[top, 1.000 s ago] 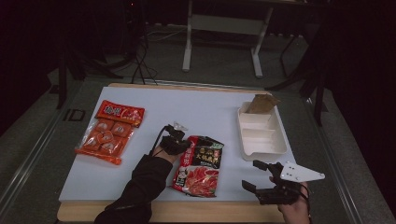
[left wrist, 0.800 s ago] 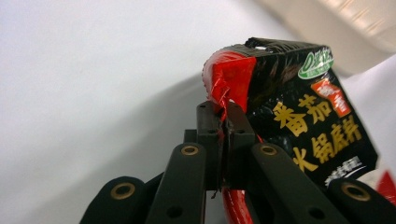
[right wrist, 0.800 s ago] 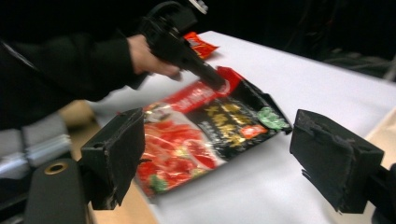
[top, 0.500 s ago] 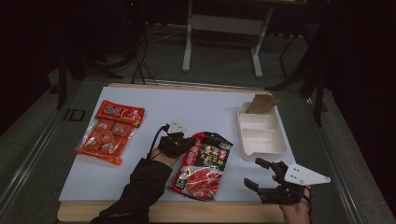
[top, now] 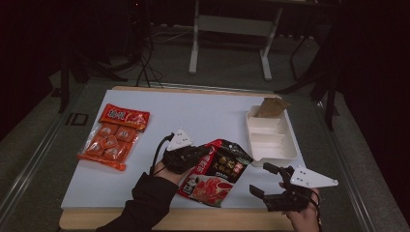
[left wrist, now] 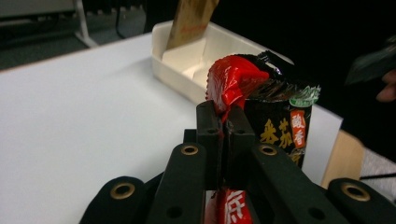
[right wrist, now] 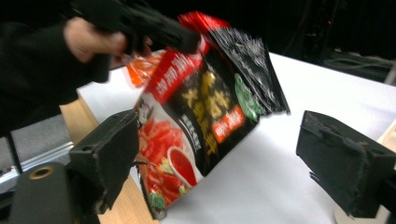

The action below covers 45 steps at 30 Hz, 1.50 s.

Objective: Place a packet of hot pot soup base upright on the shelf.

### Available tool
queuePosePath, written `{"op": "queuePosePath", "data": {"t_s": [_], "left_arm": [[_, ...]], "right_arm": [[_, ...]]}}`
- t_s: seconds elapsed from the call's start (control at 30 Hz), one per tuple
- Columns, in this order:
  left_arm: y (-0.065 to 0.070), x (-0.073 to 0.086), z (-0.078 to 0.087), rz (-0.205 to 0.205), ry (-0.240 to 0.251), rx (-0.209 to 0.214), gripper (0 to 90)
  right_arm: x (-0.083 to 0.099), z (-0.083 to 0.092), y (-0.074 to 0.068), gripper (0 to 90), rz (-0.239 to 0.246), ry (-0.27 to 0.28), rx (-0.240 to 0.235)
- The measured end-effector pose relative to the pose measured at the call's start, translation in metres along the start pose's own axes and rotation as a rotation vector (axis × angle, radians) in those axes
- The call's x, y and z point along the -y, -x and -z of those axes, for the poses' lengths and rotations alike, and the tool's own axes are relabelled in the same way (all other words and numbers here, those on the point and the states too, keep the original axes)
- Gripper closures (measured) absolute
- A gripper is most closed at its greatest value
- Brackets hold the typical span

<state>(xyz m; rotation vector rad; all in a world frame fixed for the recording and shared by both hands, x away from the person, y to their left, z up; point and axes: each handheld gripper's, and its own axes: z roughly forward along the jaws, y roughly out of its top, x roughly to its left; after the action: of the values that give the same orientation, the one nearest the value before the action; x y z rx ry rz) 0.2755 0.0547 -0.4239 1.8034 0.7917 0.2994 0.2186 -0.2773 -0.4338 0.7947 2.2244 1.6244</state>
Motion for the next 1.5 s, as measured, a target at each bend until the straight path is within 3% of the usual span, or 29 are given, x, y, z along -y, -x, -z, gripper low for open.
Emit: {"op": "queuePosePath", "data": {"t_s": [0.07,0.13,0.23,0.27,0.33,0.43,0.47,0.5,0.57,0.63,0.67,0.77,0.97,1.13,1.2,1.27,1.43,1.47,1.5], "left_arm": [[0.0,0.0,0.0,0.0,0.0,0.0,87.6],[0.0,-0.002,0.005,0.028,0.045,0.036,87.6],[-0.001,-0.002,0.007,0.051,0.096,0.083,87.5],[-0.001,-0.002,0.007,0.051,0.096,0.083,87.5],[0.0,-0.001,0.005,0.03,0.138,0.135,87.5],[0.001,-0.001,0.003,0.027,0.161,0.155,87.5],[0.004,-0.001,0.001,0.018,0.18,0.163,87.5],[0.004,-0.001,0.0,0.027,0.19,0.177,87.5],[0.005,-0.001,-0.001,0.039,0.207,0.183,87.5],[0.005,0.0,-0.001,0.047,0.217,0.192,87.5],[0.003,0.0,-0.002,0.058,0.22,0.198,87.4],[0.004,0.003,0.0,0.049,0.238,0.19,87.2],[0.003,0.005,0.002,0.036,0.224,0.172,84.6],[0.0,0.006,0.004,0.031,0.206,0.182,81.6],[-0.002,0.005,0.004,0.05,0.201,0.202,79.6],[-0.003,0.005,0.006,0.059,0.207,0.218,73.9],[-0.003,0.003,0.011,0.035,0.199,0.186,49.3],[-0.002,0.003,0.014,0.032,0.192,0.163,49.3],[-0.003,0.004,0.017,0.039,0.187,0.156,40.6]], "right_arm": [[0.0,-0.001,0.0,10.0,-0.007,0.007,0.001],[-0.001,-0.004,0.002,10.0,-0.036,-0.008,-0.022],[-0.005,-0.007,0.003,10.1,-0.049,-0.026,-0.006],[-0.005,-0.007,0.003,10.1,-0.049,-0.026,-0.006],[-0.013,-0.01,0.007,16.9,-0.06,-0.017,0.013],[-0.018,-0.012,0.01,22.2,-0.067,-0.01,-0.013],[-0.023,-0.015,0.012,33.1,-0.06,-0.01,-0.026],[-0.025,-0.016,0.013,35.9,-0.06,-0.005,-0.025],[-0.029,-0.018,0.015,53.8,-0.068,-0.012,-0.062],[-0.031,-0.018,0.015,58.8,-0.066,-0.013,-0.06],[-0.036,-0.019,0.017,71.9,-0.046,-0.028,-0.075],[-0.04,-0.019,0.021,74.2,-0.072,-0.023,-0.096],[-0.05,-0.021,0.023,76.8,-0.073,-0.027,-0.084],[-0.058,-0.02,0.023,77.5,-0.047,-0.025,-0.071],[-0.06,-0.02,0.023,77.6,-0.045,-0.022,-0.074],[-0.062,-0.019,0.024,77.7,-0.044,-0.016,-0.079],[-0.067,-0.016,0.026,77.6,-0.038,-0.002,-0.082],[-0.068,-0.015,0.026,77.6,-0.033,0.002,-0.077],[-0.071,-0.013,0.028,77.5,-0.027,0.008,-0.074]]}}
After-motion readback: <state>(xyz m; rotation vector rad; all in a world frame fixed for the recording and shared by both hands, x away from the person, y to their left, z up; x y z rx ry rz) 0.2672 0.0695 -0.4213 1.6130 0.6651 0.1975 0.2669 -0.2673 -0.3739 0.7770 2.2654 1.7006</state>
